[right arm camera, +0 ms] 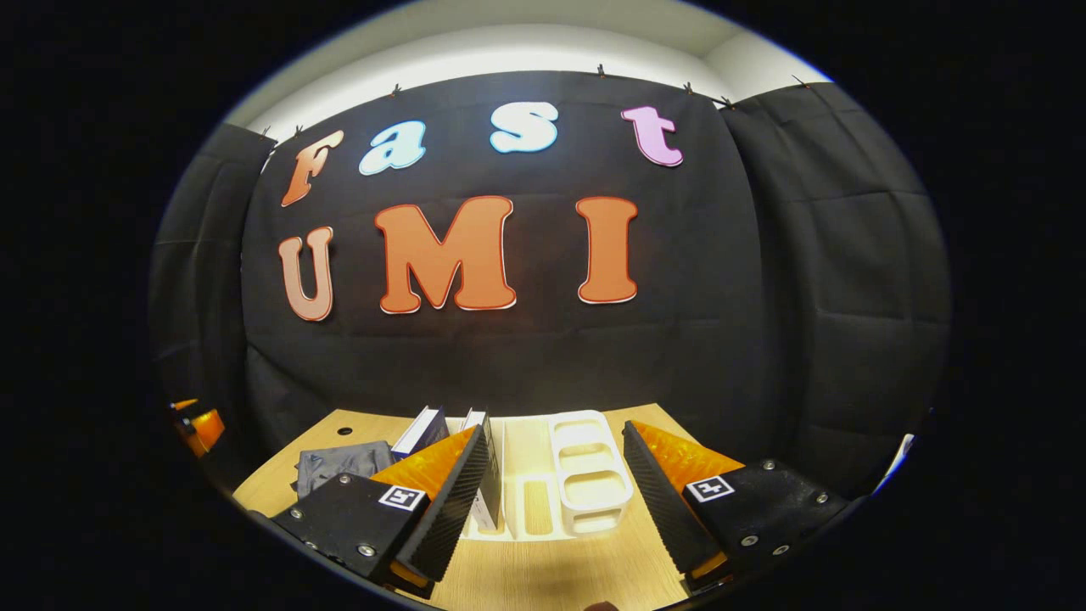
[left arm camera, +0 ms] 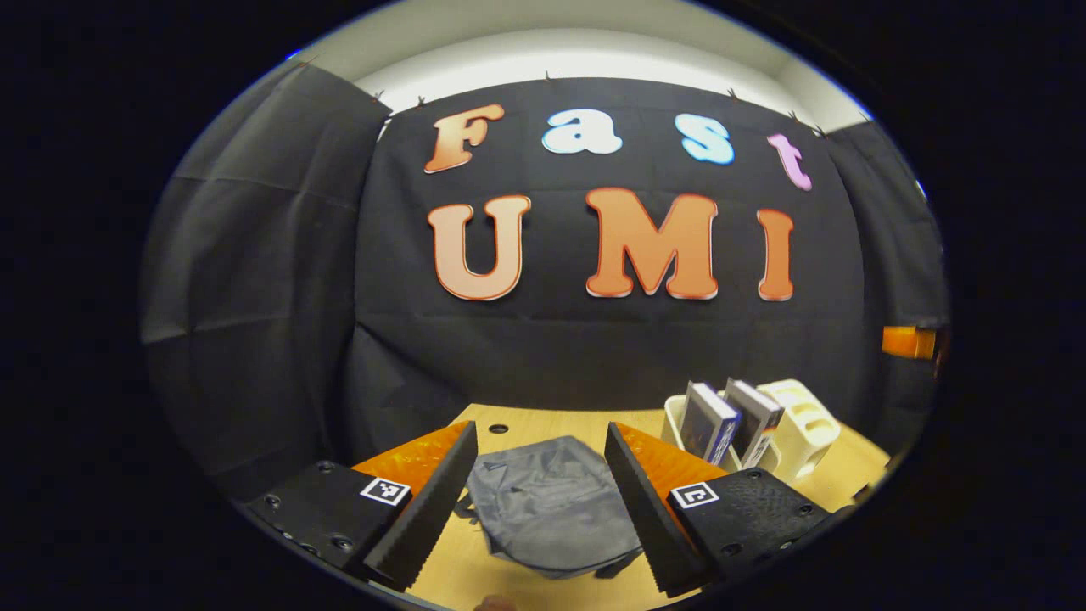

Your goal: Open the schoolbag, grab two books from the bookshelf and put them into the schoolbag.

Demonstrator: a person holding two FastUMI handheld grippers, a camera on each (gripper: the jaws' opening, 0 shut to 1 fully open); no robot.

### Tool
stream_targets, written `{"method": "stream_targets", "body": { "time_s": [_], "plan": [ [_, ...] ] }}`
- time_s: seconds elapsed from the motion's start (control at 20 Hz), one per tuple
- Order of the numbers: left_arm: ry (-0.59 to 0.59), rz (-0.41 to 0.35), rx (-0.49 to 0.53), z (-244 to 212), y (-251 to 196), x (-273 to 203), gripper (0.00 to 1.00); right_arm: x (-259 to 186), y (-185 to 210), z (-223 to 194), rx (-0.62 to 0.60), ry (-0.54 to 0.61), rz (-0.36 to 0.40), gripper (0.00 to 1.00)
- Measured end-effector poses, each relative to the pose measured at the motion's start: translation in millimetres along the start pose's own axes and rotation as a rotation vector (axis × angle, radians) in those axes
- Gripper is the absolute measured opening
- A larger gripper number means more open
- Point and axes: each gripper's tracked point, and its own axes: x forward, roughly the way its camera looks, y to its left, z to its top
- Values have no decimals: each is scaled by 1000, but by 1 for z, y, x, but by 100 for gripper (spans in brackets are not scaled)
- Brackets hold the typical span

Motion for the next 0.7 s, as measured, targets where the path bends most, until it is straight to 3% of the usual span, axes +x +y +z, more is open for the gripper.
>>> {"method": "stream_targets", "body": {
  "time_s": [0.25, 0.5, 0.7],
  "plan": [
    [140, -44, 268, -92, -12, 6, 97, 0, -10, -10, -28, 20, -23, 95],
    [268, -178, 458, -165, -50, 19, 98, -1, -27, -25, -18, 51, -62, 95],
    [286, -259, 651, -194, -71, 25, 98, -3, -40, -43, -30, 95, -97, 96]
  ]
}}
